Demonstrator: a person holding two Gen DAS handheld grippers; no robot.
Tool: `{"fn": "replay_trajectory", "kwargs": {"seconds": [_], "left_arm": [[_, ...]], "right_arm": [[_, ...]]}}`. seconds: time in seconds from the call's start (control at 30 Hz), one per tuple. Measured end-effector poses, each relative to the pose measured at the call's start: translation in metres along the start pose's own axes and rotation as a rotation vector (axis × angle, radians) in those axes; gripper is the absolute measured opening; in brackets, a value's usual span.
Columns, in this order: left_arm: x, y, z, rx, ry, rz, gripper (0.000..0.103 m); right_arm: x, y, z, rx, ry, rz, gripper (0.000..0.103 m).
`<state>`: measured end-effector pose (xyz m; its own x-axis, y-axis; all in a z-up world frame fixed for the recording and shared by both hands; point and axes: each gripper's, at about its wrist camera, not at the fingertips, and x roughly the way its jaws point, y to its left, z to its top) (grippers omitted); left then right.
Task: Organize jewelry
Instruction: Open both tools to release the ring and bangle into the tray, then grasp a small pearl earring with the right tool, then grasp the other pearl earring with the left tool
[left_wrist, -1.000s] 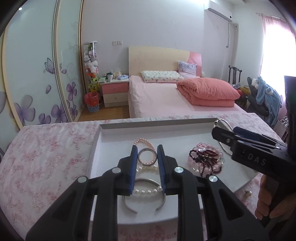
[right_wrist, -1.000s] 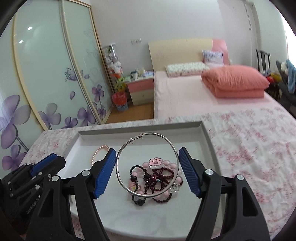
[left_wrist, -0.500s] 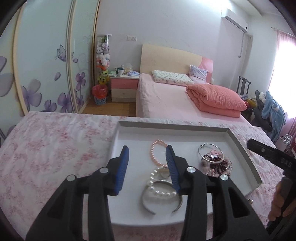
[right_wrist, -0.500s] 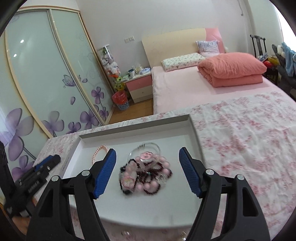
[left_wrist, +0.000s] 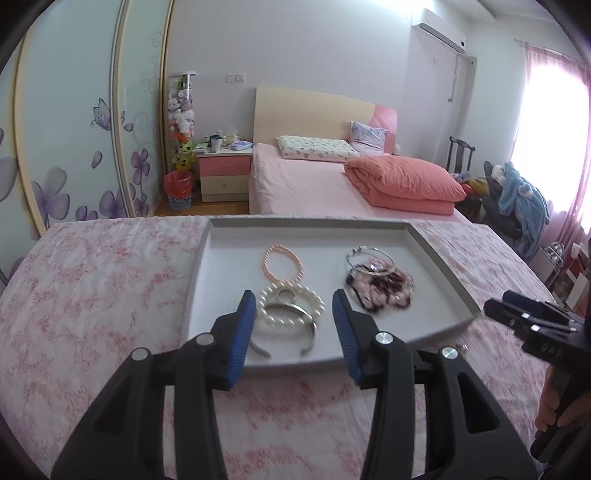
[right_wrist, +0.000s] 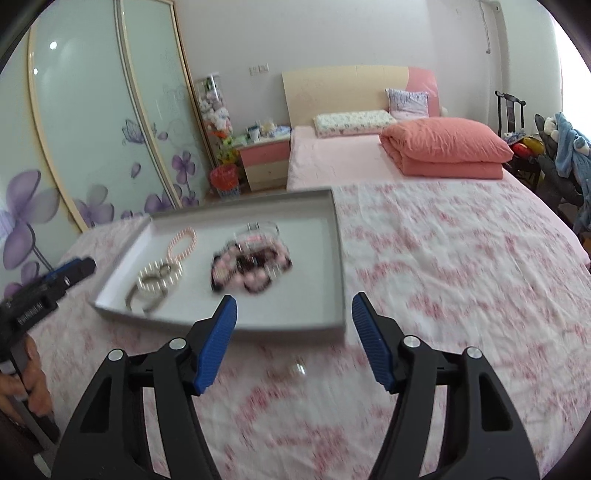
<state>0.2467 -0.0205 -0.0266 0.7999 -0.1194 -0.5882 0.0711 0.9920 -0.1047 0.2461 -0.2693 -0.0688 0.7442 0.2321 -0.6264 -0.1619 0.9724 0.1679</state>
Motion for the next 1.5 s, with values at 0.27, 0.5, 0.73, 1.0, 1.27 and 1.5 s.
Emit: {"fn": "replay_trajectory", "kwargs": {"seconds": [0.27, 0.5, 0.73, 1.0, 1.27, 1.5], "left_arm": [[0.002, -0.002, -0.016, 0.001, 0.049, 0.003, 0.046], [0.005, -0.004, -0.025, 0.01, 0.08, -0.004, 0.046], [0.008, -0.015, -0.03, 0.038, 0.099, -0.034, 0.046], [0.014, -0.03, -0.035, 0.067, 0.13, -0.061, 0.046], [0.027, -0.065, -0.045, 0.153, 0.188, -0.13, 0.051], [0.05, -0.092, -0.054, 0.202, 0.249, -0.156, 0.051]], "right_arm": [[0.015, -0.001, -0.026, -0.033, 0.111, -0.011, 0.043], [0.036, 0.01, -0.034, -0.08, 0.184, -0.023, 0.03], [0.04, 0.01, -0.038, -0.096, 0.189, -0.06, 0.014], [0.035, 0.002, -0.039, -0.077, 0.185, -0.083, 0.014], [0.027, -0.021, -0.042, -0.026, 0.18, -0.141, 0.014], [0.026, -0.025, -0.043, -0.02, 0.17, -0.147, 0.014]]}}
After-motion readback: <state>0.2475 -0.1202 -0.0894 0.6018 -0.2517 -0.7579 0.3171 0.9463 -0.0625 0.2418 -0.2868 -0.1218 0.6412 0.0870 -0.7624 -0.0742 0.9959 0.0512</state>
